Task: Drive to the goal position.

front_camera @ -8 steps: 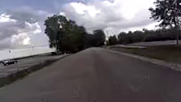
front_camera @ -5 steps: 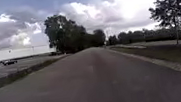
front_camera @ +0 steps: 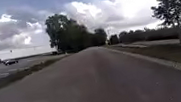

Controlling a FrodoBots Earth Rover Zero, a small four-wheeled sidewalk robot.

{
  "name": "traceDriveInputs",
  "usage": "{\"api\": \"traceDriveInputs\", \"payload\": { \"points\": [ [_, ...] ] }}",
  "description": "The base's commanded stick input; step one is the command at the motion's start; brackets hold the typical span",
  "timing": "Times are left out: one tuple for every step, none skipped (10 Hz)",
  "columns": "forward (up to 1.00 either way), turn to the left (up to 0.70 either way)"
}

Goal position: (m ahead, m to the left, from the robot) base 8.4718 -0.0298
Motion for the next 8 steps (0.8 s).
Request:
{"api": "traceDriveInputs", "payload": {
  "points": [
    [0.7,0.0],
    [0.7,0.0],
    [0.7,0.0],
    [0.7,0.0],
    [0.7,0.0],
    [0.7,0.0],
    [0.7,-0.35],
    [0.7,-0.28]
  ]
}}
